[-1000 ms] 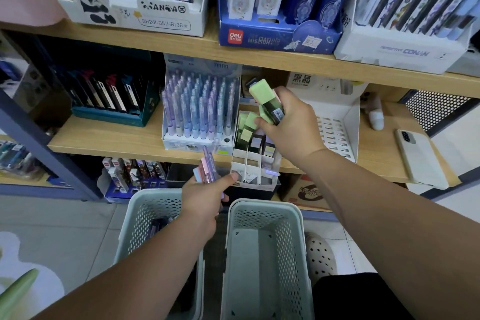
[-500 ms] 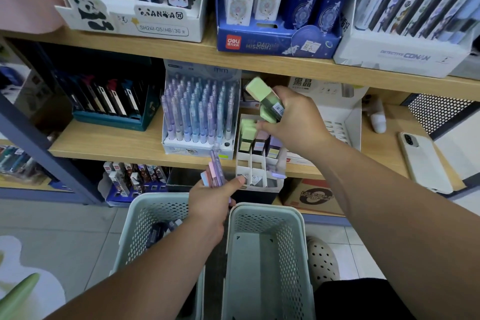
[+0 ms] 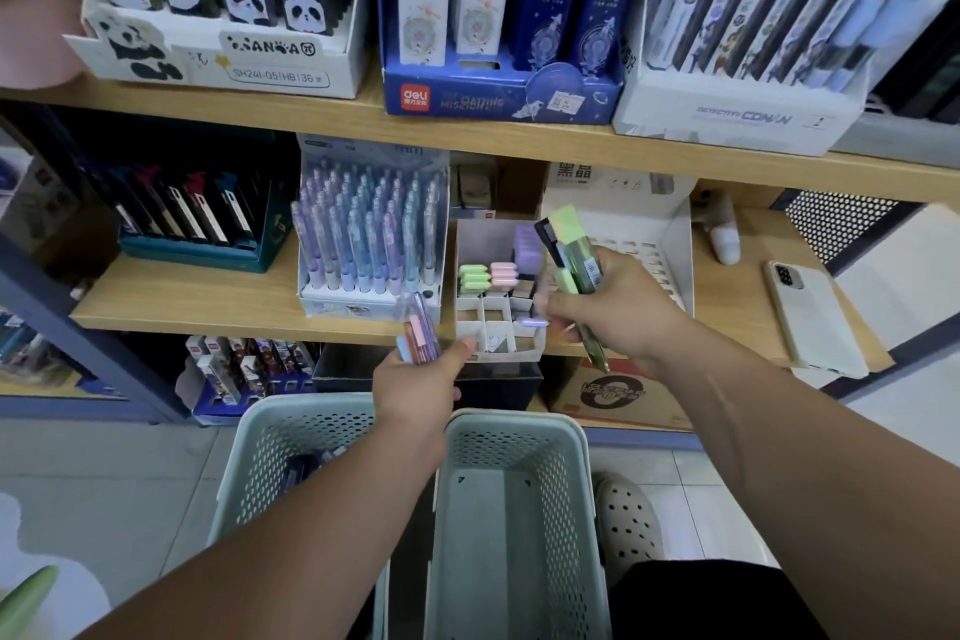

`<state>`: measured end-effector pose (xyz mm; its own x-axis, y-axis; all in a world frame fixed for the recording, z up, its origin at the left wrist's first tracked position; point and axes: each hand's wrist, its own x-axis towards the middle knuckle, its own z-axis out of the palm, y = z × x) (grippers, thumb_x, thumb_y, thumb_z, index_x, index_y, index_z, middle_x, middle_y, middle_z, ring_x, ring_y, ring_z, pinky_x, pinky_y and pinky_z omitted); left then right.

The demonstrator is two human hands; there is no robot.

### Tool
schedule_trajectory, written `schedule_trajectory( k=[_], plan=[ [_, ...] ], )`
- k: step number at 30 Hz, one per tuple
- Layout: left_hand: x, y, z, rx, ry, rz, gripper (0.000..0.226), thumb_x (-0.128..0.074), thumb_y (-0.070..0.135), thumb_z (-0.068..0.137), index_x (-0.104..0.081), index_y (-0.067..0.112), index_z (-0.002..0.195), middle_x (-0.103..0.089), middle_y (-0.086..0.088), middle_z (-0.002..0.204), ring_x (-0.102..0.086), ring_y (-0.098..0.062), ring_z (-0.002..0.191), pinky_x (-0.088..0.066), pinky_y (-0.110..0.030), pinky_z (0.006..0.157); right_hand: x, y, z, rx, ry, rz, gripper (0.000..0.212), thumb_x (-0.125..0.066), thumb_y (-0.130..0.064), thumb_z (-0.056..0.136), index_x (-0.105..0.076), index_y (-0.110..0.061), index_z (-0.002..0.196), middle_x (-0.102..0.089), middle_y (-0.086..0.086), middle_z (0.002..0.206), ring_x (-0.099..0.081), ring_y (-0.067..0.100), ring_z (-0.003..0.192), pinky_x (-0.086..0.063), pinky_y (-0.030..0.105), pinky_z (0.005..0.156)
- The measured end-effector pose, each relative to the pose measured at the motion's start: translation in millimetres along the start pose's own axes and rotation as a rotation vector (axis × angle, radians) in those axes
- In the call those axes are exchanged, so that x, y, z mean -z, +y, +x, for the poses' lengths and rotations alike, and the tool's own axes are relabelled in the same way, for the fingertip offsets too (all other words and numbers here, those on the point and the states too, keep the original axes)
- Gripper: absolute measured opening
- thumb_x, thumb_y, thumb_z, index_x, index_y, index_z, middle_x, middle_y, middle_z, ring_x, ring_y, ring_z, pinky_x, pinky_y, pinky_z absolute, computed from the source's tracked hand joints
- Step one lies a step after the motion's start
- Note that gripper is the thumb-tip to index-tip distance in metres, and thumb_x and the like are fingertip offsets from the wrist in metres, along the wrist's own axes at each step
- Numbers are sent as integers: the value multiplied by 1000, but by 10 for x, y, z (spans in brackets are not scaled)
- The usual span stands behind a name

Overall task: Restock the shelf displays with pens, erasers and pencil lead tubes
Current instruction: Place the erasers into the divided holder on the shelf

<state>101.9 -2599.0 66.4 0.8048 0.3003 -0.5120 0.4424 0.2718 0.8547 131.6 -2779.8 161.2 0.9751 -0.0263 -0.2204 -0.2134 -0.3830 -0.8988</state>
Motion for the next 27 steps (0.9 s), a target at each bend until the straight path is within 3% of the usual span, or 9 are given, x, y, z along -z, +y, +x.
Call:
schedule_trajectory(
  k=[6,9,13,16,19,24,27],
  plan=[
    [40,12,-92,-134,120,13,22,-86,25,76,-65,19,77,-61,0,67,-53,-22,64,-49,-32,67,24,-17,3,-32,14,187,20,-77,-8,87,-64,-2,102,-66,20,79,-60,27,66,-57,39,65],
    [23,209,-160,-280,122,-15,21,-82,22,78,-62,18,73,-58,4,63,-51,-17,60,-49,-31,66,69,-97,-72,-6,-145,218,17,-74,-4,88,-62,-4,100,-59,21,78,-54,27,63,-51,34,57],
    [-78,641,-373,-442,-33,-20,16,-79,20,84,-64,19,80,-60,4,67,-51,-12,59,-46,-24,56,31,-207,-176,1,-324,235,14,-69,-1,90,-60,-6,100,-58,12,72,-55,20,58,-47,28,50],
    [-112,804,-471,-313,-228,-147,9,-76,20,87,-67,19,90,-68,6,70,-56,-12,59,-46,-25,51,-44,-264,-223,-13,-425,254,12,-67,-3,92,-60,-7,100,-58,9,72,-56,19,59,-48,28,50],
    [-96,823,-477,-234,-368,-213,17,-73,19,89,-69,8,102,-67,-3,69,-59,-19,60,-50,-32,58,-116,-285,-258,-41,-499,267,10,-64,-1,93,-64,-8,98,-57,9,71,-55,18,57,-47,27,48],
    [-49,751,-399,-183,-432,-240,28,-72,14,88,-64,-2,110,-63,-12,76,-55,-23,59,-46,-47,70,-122,-246,-276,-73,-554,236,13,-63,-1,93,-67,-9,102,-59,9,72,-58,18,58,-48,26,49],
    [-10,761,-372,-113,-400,-281,21,-71,16,89,-69,6,107,-66,-6,72,-51,-16,52,-46,-31,60,-59,-227,-280,-119,-525,244,16,-61,1,93,-63,-7,106,-67,12,81,-62,19,60,-48,24,47]
  ],
)
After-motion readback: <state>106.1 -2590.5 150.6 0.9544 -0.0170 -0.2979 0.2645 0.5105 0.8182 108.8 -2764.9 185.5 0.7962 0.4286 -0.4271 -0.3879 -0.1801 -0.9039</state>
